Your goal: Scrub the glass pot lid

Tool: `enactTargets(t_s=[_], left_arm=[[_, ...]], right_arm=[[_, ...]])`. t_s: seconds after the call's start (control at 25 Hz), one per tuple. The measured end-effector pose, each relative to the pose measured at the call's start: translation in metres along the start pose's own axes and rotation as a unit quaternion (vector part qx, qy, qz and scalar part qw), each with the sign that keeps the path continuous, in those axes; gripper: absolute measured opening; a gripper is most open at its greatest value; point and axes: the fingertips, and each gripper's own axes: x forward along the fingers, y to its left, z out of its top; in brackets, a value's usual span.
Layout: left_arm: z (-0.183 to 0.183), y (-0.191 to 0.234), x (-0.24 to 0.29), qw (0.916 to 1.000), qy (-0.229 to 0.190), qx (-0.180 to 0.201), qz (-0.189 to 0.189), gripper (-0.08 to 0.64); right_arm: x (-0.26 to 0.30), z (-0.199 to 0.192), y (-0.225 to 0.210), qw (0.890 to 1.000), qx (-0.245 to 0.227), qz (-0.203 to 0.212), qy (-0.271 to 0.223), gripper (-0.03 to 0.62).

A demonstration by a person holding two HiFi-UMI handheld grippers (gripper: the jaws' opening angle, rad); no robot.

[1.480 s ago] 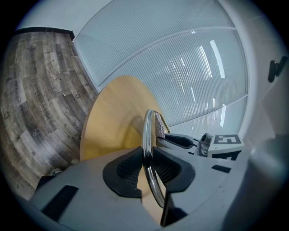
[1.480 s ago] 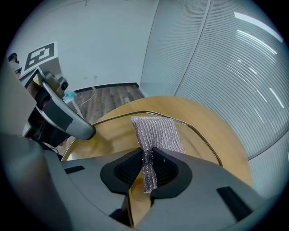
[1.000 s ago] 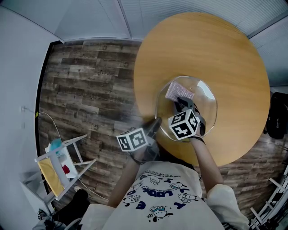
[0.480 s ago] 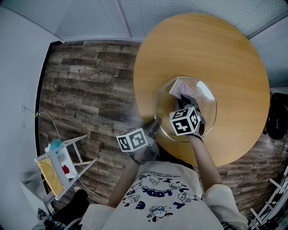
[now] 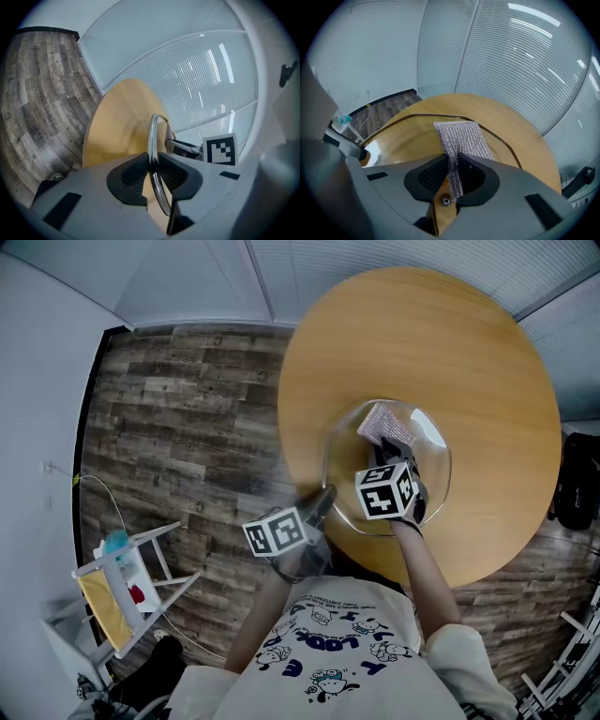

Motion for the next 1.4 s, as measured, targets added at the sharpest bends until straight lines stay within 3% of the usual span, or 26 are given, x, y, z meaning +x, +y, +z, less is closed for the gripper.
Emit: enactTargets(t_s=[1.4], left_arm=[[0.001, 0.002, -0.001, 0.9993, -0.007, -0.035, -0.007, 0.075]], right_arm=[[-0.010, -0.031, -0.044, 0.996, 0.057, -0.050, 0.036, 0.074]])
